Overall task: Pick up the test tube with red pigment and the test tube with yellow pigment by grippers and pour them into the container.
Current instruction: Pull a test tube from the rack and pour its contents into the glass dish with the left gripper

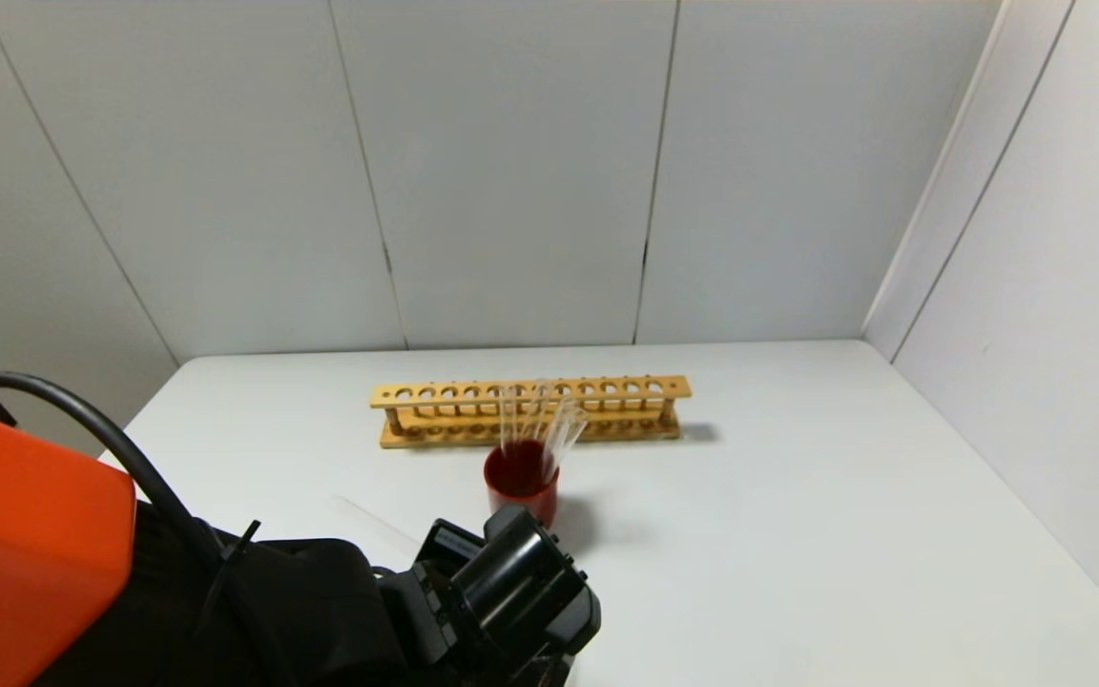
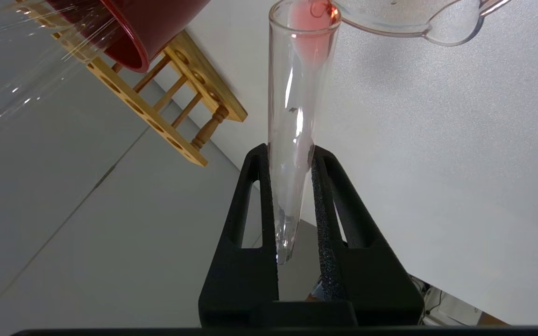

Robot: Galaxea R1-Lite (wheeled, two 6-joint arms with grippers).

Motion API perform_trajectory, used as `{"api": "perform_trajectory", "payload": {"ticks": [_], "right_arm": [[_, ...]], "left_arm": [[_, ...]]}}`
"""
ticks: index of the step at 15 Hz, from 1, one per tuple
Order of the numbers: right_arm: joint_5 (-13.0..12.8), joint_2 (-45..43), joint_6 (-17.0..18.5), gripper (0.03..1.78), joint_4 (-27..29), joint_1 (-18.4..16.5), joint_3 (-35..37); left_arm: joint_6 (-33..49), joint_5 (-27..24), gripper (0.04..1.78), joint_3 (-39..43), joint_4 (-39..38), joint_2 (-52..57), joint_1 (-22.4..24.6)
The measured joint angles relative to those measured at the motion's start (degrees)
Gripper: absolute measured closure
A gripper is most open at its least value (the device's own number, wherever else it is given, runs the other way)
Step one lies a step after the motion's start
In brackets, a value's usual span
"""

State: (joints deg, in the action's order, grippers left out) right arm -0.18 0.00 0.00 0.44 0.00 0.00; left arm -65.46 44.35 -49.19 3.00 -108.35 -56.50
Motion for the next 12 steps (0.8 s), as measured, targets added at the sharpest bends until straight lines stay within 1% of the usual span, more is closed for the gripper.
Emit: {"api": "perform_trajectory", "payload": {"ticks": [7,12], "right_arm": [[0.0,0.0,0.0,0.11,0.0,0.0,0.0],[0.02,0.0,0.0,0.11,0.0,0.0,0.0]], "left_arm": [[-0.13,3.13,1.52,-0.37,0.05,-0.39,-0.57],[-1.12,4.21,1.52,-0.8,0.61,-0.91,-1.21]]}}
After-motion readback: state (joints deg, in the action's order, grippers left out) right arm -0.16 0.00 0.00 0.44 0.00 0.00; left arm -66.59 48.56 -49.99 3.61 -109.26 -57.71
